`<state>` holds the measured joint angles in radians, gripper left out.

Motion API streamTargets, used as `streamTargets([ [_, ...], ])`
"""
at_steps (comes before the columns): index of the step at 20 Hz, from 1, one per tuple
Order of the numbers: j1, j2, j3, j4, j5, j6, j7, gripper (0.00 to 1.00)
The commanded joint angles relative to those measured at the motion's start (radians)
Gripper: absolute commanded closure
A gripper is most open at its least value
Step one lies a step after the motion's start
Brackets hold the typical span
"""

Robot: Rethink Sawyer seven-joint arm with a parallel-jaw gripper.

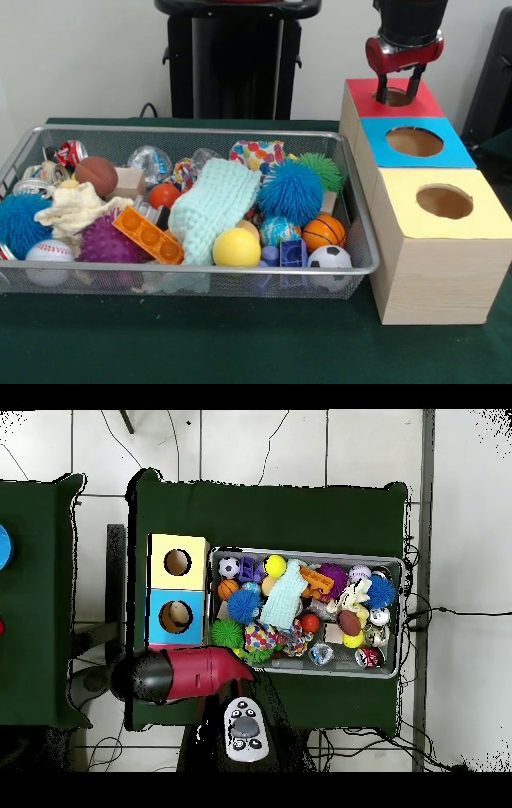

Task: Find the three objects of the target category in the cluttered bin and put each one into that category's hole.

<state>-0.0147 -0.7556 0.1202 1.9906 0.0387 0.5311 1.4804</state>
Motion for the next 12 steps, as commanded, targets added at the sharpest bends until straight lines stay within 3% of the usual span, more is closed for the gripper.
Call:
streamTargets([
  [1, -0.070, -0.029, -0.030, 0.016, 0.002, -0.104, 0.183, 0.00],
  [9, -0.063, -0.045, -0.053, 0.026, 0.008, -0.103, 0.208, 0.00],
  [12, -0.102, -0.052, 0.004, 0.052, 0.020, -0.153, 0.179, 0.00],
])
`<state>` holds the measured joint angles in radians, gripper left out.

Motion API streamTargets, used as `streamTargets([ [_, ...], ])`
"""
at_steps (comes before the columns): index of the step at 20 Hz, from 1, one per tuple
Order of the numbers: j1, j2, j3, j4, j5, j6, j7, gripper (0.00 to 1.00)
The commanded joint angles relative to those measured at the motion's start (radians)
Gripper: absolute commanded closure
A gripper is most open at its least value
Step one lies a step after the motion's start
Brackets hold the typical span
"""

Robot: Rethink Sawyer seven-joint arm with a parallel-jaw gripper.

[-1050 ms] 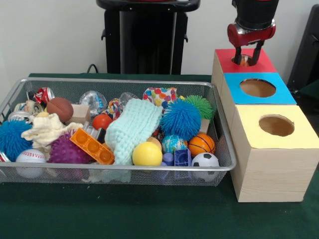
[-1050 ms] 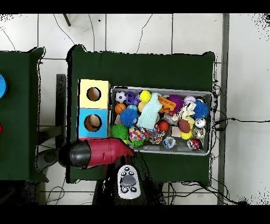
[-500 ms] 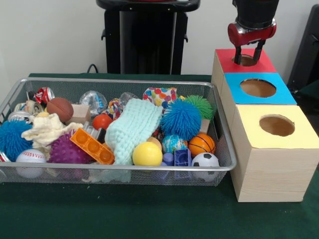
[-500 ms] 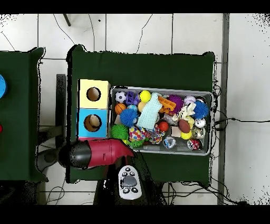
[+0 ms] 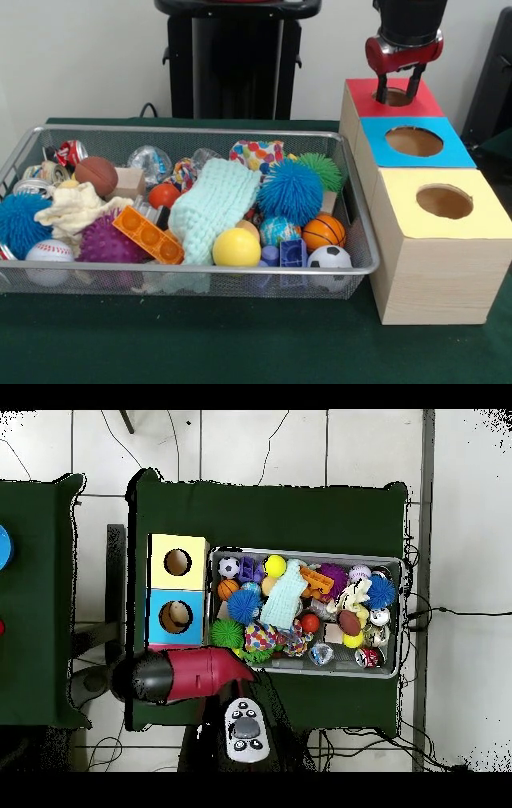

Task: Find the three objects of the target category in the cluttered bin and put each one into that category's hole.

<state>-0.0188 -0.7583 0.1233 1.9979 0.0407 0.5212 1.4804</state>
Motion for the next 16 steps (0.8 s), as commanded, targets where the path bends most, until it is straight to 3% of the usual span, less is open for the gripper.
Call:
streamTargets([
  [1, -0.097, -0.048, 0.001, 0.041, 0.015, -0.129, 0.171, 0.00],
  [4, -0.114, -0.051, 0.020, 0.063, 0.016, -0.182, 0.178, 0.00],
  [15, -0.113, -0.150, 0.039, 0.090, 0.070, -0.036, 0.190, 0.00],
  [16, -0.109, -0.154, 0.042, 0.089, 0.083, -0.025, 0.195, 1.00],
])
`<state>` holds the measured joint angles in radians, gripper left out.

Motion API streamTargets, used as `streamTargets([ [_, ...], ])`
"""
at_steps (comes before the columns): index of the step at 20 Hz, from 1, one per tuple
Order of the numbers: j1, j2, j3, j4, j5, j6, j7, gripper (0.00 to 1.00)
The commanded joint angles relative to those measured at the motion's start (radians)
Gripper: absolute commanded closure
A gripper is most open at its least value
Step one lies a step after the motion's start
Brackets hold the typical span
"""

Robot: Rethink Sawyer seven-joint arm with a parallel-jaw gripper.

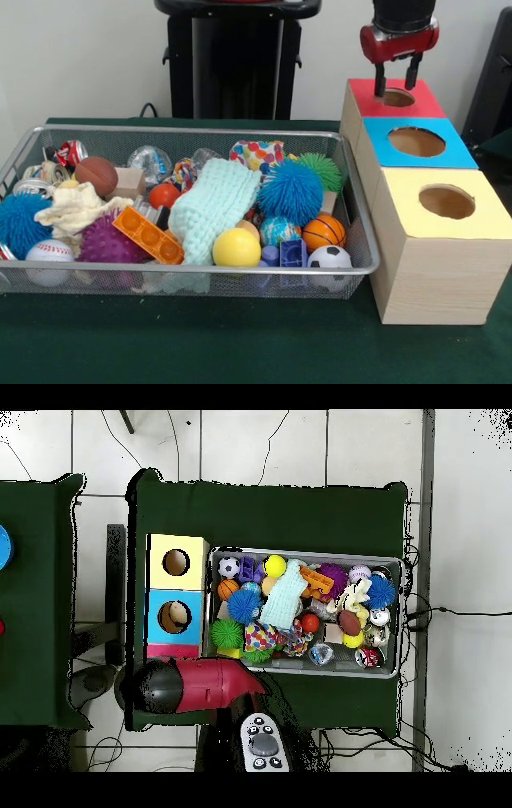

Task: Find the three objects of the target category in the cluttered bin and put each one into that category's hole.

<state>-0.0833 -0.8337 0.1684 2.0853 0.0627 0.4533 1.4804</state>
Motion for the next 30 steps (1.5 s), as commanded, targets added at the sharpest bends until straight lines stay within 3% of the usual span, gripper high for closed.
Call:
streamTargets([
  [1, -0.038, -0.078, -0.011, 0.000, 0.063, 0.047, 0.207, 1.00],
  [4, -0.033, -0.062, -0.009, -0.010, 0.062, -0.011, 0.215, 1.00],
  [15, -0.009, -0.084, -0.075, -0.072, 0.060, 0.130, 0.217, 1.00],
  [18, -0.042, -0.031, -0.083, -0.109, -0.004, 0.072, 0.137, 1.00],
  [21, -0.081, 0.017, -0.085, -0.129, -0.015, 0.019, 0.113, 1.00],
  [25, -0.123, 0.112, -0.080, -0.206, -0.124, -0.059, 0.010, 1.00],
  [30, -0.194, 0.162, -0.027, -0.292, -0.160, -0.025, -0.026, 1.00],
])
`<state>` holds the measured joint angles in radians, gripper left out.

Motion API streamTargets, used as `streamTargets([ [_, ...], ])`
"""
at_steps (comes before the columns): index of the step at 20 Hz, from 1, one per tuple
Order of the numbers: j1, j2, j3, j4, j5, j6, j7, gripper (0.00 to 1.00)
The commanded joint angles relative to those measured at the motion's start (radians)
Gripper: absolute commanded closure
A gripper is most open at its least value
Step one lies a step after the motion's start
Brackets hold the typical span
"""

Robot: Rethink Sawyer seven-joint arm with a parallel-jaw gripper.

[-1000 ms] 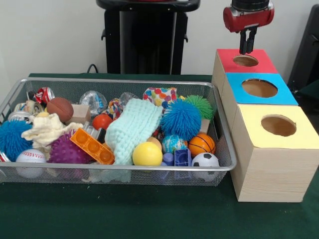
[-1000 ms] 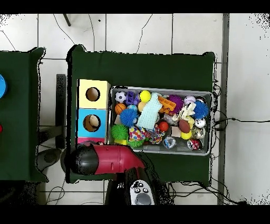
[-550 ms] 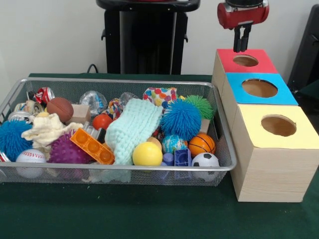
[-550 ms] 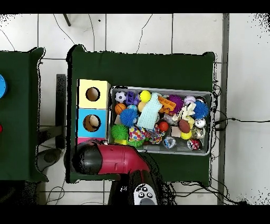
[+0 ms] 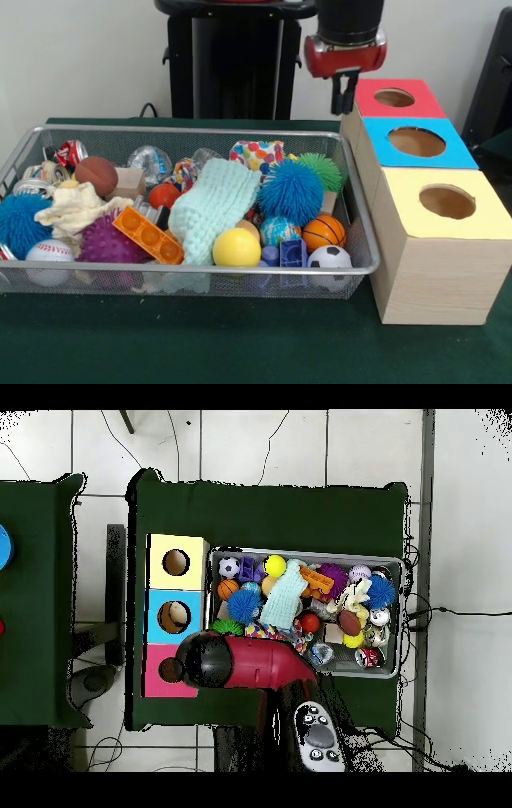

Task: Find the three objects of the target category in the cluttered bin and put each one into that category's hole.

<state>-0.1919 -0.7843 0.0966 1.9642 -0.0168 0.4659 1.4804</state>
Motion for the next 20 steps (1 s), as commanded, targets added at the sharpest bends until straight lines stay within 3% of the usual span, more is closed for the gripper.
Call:
streamTargets([
  [1, -0.095, 0.116, 0.051, -0.180, -0.085, -0.023, -0.026, 1.00],
  [5, -0.134, 0.122, 0.058, -0.210, -0.118, 0.041, -0.046, 1.00],
  [10, -0.192, 0.141, 0.090, -0.224, -0.168, 0.025, -0.077, 1.00],
  [20, -0.198, 0.191, 0.094, -0.317, -0.220, -0.013, -0.019, 1.00],
])
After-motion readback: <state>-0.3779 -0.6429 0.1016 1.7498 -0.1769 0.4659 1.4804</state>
